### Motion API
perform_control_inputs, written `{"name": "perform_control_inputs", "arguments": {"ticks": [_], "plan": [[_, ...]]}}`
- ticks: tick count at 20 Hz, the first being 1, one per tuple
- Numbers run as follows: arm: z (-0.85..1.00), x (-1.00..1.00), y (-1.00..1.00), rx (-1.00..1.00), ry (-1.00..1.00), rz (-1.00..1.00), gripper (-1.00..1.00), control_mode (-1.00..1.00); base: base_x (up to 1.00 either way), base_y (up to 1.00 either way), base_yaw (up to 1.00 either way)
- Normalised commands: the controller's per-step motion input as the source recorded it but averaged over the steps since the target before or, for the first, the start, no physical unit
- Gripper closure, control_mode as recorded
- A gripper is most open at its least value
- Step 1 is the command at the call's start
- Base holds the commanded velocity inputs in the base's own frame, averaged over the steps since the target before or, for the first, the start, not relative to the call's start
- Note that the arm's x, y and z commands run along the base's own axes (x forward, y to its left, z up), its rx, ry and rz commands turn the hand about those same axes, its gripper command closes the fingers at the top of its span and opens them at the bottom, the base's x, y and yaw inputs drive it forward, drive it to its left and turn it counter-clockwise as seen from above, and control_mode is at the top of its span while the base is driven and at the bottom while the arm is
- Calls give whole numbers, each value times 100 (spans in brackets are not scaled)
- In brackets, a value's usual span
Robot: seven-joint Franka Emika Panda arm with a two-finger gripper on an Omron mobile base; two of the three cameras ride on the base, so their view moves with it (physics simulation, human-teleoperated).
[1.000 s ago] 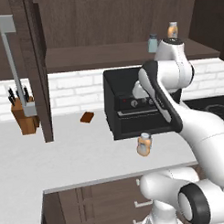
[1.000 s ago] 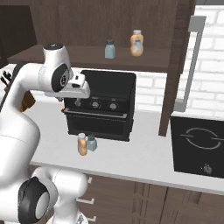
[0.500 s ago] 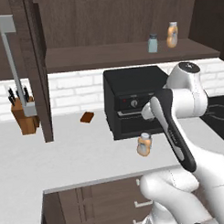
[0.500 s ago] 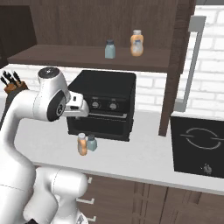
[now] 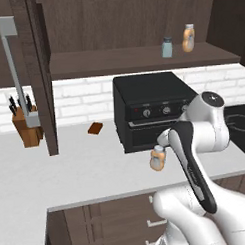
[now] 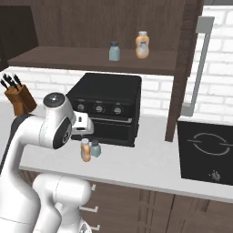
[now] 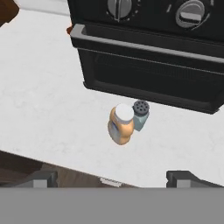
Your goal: Put the shaker and condiment bottle from the counter next to their counterparts in the cabinet.
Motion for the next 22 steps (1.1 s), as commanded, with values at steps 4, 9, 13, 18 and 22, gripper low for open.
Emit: {"name": "perform_control_inputs", "arguments": {"ticks": [4, 9, 13, 18, 22], "plan": [[-35, 0, -6, 2, -2, 1, -100, -100, 0, 0, 0], [-26, 0, -5, 1, 0, 4, -100, -100, 0, 0, 0], [-12, 5, 0, 2, -1, 0, -100, -100, 0, 0, 0], [-12, 3, -6, 1, -7, 1, -100, -100, 0, 0, 0], [-23, 0, -1, 0, -3, 0, -100, -100, 0, 0, 0]]}}
